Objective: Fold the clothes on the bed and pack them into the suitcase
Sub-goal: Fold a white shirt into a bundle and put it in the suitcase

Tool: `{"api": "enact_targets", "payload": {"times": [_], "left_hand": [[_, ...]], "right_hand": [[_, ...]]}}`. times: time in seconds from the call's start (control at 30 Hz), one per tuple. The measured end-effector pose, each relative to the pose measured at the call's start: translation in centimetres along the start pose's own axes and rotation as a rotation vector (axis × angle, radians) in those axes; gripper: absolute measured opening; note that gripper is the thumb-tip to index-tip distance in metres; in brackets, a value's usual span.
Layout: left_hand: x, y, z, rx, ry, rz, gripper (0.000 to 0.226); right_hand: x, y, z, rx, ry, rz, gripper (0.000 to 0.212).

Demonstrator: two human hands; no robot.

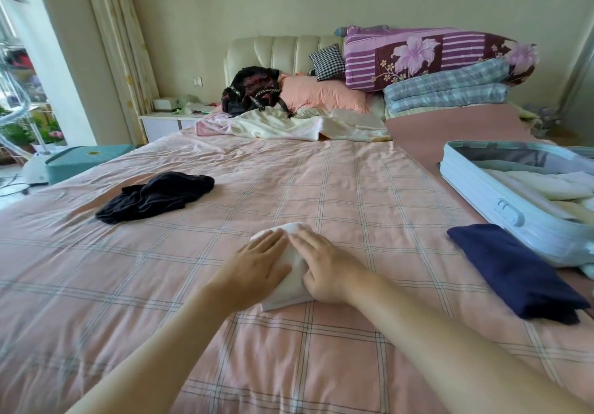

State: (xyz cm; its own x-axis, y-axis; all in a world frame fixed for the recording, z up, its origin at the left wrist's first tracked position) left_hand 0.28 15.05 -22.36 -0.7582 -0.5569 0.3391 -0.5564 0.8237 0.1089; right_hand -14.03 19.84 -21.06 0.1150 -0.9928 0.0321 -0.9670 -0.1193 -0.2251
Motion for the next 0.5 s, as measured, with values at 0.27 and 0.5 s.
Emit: {"api": "enact_targets", "payload": {"times": [0.27,0.5], "left_hand": [[-1.3,0.2,0.4,-0.020,-0.266,-0.081,0.137],[2.0,3.0,-0.4,-0.100,-0.123,-0.071,0.121]], "right_hand": [[-0.3,-0.2,1.8,-0.149,-0.058,0.005,0.101],[-2.5,2.2,-2.0,-0.176,0.146,-0.010,0.065]]}}
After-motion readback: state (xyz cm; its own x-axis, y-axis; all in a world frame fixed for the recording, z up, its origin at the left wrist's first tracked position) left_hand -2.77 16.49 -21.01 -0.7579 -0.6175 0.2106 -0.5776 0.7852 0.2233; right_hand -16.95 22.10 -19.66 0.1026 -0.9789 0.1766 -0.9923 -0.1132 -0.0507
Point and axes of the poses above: each hand's wrist, its own x-axis towards the middle knuckle, its own z-axis out of the palm, y = z × x, the point moved 5 cm from there along x, towards the middle knuckle, and after that the axes turned 7 degrees about z, right-handed, at the moved point
